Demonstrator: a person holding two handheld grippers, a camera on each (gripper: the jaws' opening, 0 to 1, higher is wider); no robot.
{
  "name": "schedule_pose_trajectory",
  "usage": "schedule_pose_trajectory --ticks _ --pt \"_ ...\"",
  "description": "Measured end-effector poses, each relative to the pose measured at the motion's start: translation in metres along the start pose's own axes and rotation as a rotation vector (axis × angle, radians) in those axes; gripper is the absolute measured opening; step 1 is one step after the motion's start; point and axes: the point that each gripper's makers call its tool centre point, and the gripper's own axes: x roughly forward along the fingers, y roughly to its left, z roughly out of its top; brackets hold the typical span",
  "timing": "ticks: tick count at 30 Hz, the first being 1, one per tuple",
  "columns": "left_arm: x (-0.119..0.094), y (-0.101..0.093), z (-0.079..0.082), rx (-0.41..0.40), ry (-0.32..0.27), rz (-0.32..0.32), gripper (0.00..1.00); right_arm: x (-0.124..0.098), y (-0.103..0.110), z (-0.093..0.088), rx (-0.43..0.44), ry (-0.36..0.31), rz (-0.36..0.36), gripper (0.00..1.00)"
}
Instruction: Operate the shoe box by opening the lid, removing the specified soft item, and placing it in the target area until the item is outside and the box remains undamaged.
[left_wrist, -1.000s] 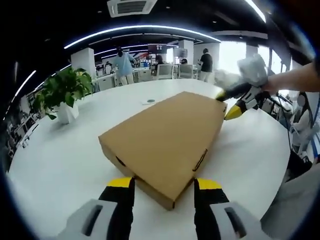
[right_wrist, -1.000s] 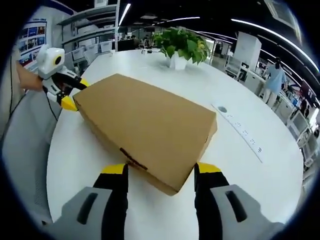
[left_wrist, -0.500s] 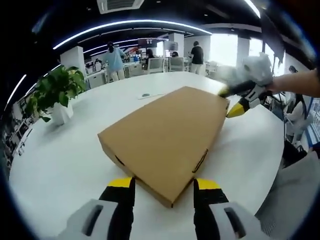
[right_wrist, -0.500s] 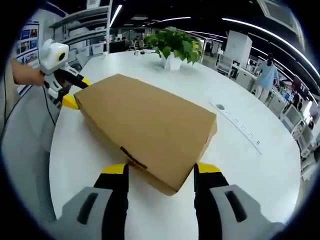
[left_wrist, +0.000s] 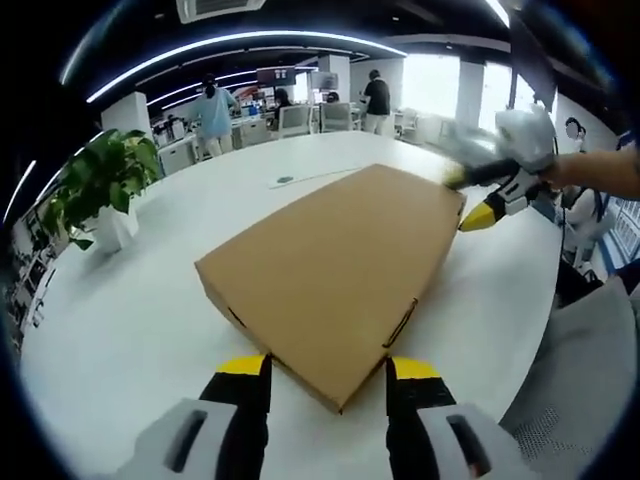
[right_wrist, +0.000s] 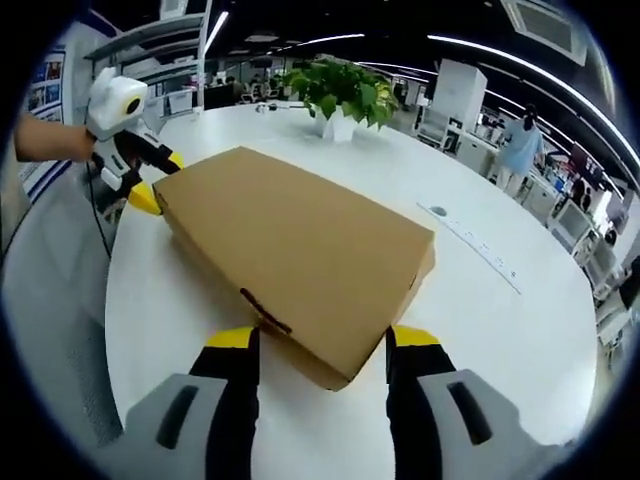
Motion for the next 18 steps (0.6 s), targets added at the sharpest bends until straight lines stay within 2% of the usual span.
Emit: schedule_pose_trajectory --ticks 4,6,11,18 --pt "-0.004 0.004 -0.003 0.013 0.009 -0.019 0.45 -0.001 0.008 -0.001 -0.002 -0.001 -0.006 0.45" --pt "-0.006 0.007 -0.006 0.021 0.017 -0.028 0.45 -0.002 0.013 0.001 0.038 -0.011 -0.011 0.45" --pt "-0.011 0.014 -0.010 0.045 0.034 -0.051 0.45 -0.003 0.027 0.003 0.074 -0.033 -0.020 0.46" --pt "-0.019 0.025 -0.020 0.091 0.054 -0.053 0.45 -0.003 0.046 0.007 0.099 -0.054 -0.035 0.43"
